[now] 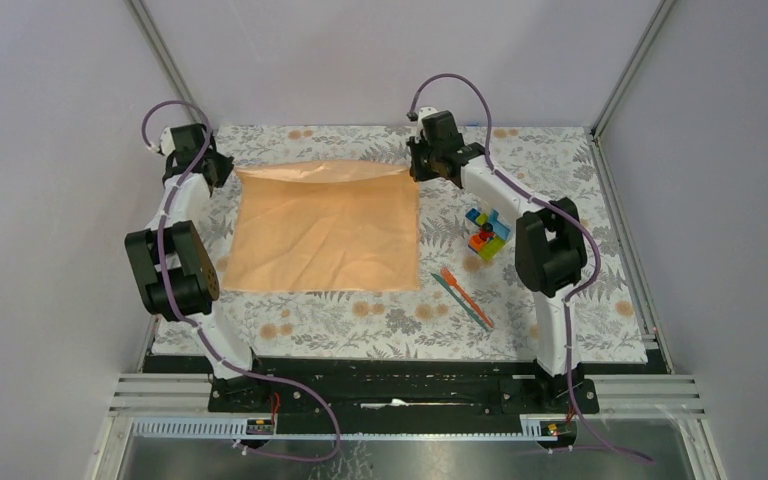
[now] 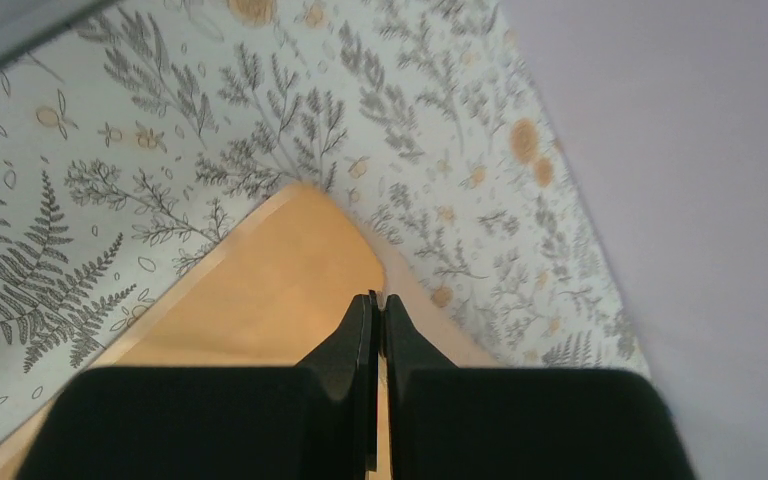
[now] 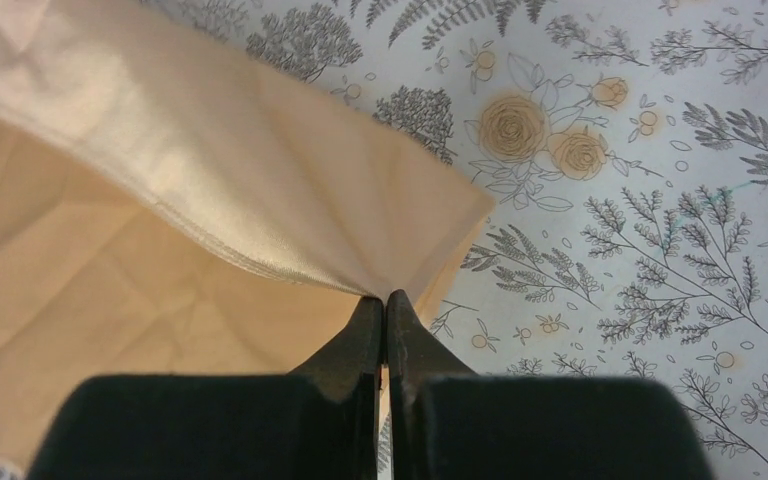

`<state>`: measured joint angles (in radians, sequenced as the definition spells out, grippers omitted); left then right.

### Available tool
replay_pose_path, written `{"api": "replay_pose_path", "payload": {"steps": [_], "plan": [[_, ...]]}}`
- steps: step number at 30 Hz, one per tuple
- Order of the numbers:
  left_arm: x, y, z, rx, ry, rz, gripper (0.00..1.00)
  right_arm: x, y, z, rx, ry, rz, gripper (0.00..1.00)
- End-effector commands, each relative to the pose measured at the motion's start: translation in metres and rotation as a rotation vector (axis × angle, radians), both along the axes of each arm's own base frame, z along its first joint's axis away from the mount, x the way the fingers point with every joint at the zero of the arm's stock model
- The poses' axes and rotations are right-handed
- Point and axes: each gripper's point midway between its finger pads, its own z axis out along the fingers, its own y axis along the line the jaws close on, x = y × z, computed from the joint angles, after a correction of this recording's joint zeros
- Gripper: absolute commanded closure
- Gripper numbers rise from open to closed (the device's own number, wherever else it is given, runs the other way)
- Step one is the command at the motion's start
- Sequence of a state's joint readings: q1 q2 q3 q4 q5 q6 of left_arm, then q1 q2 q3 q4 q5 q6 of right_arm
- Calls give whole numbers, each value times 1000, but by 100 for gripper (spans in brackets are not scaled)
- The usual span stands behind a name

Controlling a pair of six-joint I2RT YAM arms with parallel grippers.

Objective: Fold the napkin into a case and place the utensils inside
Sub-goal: Fold and flatten the napkin at the center of the board.

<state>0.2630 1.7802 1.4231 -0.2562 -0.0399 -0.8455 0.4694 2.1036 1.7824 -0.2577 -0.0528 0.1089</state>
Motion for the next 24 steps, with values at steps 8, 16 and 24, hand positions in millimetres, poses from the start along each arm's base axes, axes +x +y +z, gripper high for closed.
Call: {"api": "replay_pose_path", "payload": {"steps": [8,16,24], "plan": [[-58,-16,-37,-38,238,-59,100,-62,-8,22,-49,134,122,100],[-145,-47,-83,-60,377,-167,100,-137,-22,-10,-130,236,177,100],[-194,-27,-92,87,529,-137,100,-190,-22,-44,-279,253,238,100]]}}
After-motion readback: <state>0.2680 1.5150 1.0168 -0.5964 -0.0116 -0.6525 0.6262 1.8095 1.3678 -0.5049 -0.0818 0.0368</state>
